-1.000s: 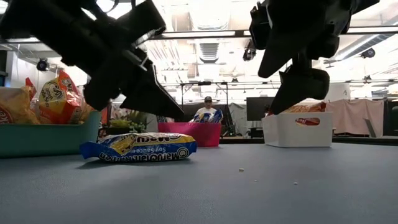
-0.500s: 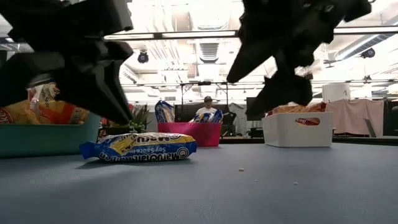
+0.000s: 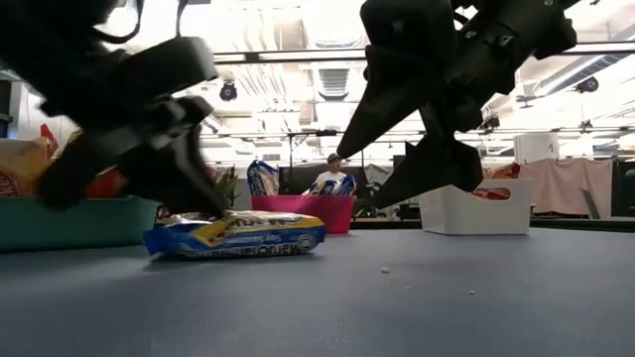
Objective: Sort Maruchan noodles
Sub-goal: Put the blue noodle pack into the red bin
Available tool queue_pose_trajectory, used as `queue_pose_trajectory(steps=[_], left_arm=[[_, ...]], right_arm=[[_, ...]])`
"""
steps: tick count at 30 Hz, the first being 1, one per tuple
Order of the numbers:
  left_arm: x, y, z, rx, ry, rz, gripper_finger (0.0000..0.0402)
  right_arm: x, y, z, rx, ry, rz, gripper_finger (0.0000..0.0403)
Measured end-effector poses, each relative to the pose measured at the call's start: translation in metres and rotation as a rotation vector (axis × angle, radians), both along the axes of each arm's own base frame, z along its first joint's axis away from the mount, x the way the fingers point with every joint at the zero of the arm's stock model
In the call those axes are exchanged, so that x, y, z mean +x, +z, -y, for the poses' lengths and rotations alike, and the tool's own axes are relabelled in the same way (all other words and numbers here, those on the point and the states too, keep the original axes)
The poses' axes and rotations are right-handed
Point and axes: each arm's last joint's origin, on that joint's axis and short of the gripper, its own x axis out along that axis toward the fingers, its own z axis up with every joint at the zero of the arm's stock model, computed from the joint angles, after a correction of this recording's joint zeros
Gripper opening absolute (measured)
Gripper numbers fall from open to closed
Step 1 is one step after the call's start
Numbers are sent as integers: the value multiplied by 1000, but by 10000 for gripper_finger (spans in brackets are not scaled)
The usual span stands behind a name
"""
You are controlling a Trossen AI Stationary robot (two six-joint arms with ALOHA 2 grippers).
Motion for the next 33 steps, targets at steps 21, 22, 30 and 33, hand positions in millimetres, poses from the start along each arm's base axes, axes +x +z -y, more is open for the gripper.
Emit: queue_pose_trajectory(steps=[21, 22, 30, 33], left_arm=[[6, 14, -14, 36, -47, -17, 38], [5, 13, -14, 30, -50, -24, 38], [4, 2, -19, -16, -19, -47, 38], [5, -1, -21, -33, 8, -30, 38]], right_arm=[[7, -3, 31, -102, 9, -10, 325], [7, -3, 34, -110, 8, -12, 325], [10, -8, 68, -125, -1, -3, 325], [10, -10, 77, -85, -2, 60, 325]])
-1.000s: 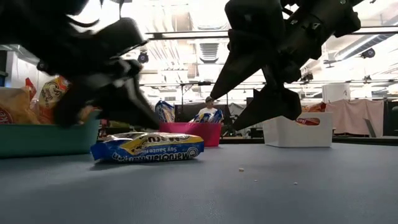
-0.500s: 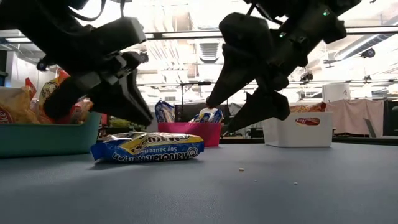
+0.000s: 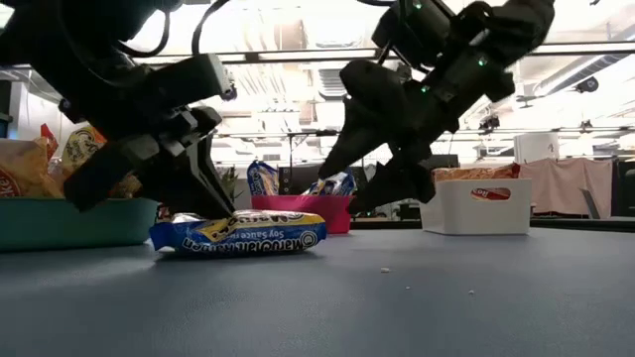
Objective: Sort Maruchan noodles
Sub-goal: Put the blue noodle pack into the red bin
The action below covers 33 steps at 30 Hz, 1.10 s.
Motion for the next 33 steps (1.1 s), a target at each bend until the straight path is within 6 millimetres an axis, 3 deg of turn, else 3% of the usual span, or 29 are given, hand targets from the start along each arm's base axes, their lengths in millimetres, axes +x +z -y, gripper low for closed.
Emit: queue_pose_trajectory(steps=[5, 13, 23, 33], left_arm=[[2, -3, -2, -6, 7, 21, 38], [2, -5, -7, -12, 29, 24, 38], [3, -6, -7, -26, 40, 35, 38], [9, 6, -5, 15, 47, 85, 38]], right_arm=[[-5, -6, 8, 70, -11, 103, 325], [-8, -9, 12, 153, -82, 118, 325], [-7, -9, 13, 109, -96, 129, 325], [-1, -31, 12, 88, -49, 105, 325]])
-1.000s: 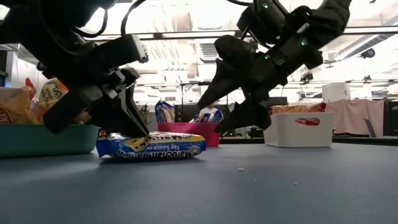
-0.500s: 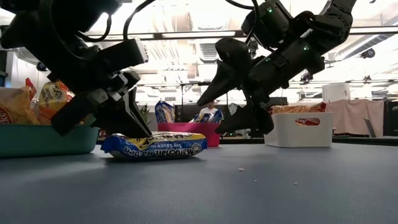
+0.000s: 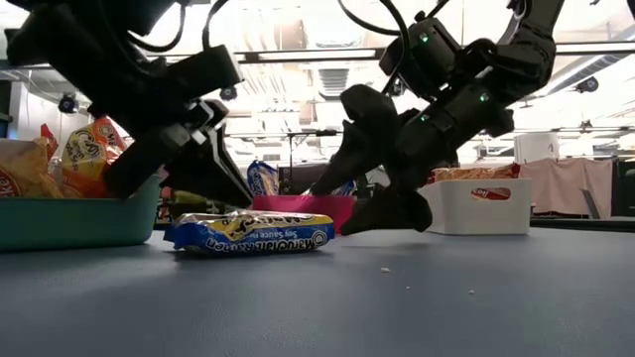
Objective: Sort Maruchan noodles
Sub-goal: Put the blue noodle pack into the red bin
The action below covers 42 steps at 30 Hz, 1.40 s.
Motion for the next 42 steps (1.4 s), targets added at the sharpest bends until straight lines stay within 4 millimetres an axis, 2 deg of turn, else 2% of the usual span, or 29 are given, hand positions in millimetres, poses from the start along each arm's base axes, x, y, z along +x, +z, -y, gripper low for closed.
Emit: queue_pose_trajectory(steps=[9, 18, 28, 33, 42], left_arm=[[2, 20, 0, 24, 47, -58, 38], [-1, 1, -4, -32, 136, -60, 38], [19, -15, 2, -56, 119, 55, 38], [23, -8, 7, -37, 40, 75, 38], [5, 14, 6, -16, 44, 4, 38]], right_arm=[[1, 1, 7, -43, 28, 11, 325], [2, 2, 9, -40, 53, 22, 325], [2, 3, 8, 8, 88, 26, 325], [2, 4, 7, 32, 115, 29, 325], [1, 6, 8, 132, 148, 17, 325]])
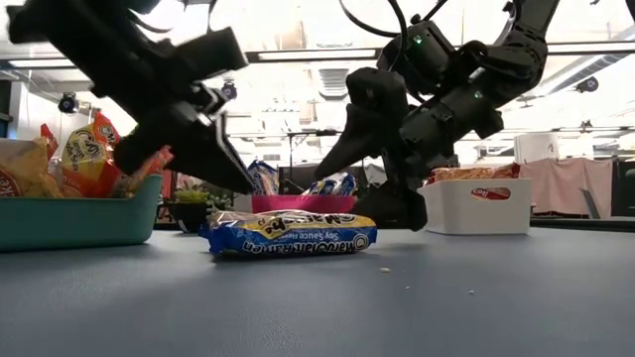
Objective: Sort Maruchan noodles
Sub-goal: Put the blue noodle pack into the red bin
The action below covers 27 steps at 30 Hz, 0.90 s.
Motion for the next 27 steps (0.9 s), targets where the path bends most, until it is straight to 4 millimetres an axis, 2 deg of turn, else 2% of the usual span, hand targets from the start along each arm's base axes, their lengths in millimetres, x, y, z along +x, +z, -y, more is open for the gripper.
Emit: queue_pose_trajectory(steps=[4, 11, 18, 27], left_arm=[[-8, 1, 0, -51, 21, -34, 38], [-7, -15, 2, -145, 16, -56, 38], [-3, -27, 4, -159, 60, -46, 38], [-6, -30, 6, -188, 81, -45, 38]], right_arm=[[0, 2, 6, 35, 12, 2, 325], [-3, -1, 14, 85, 8, -54, 325], [-4, -3, 12, 117, 21, -79, 325], [-4, -5, 12, 124, 19, -88, 325]])
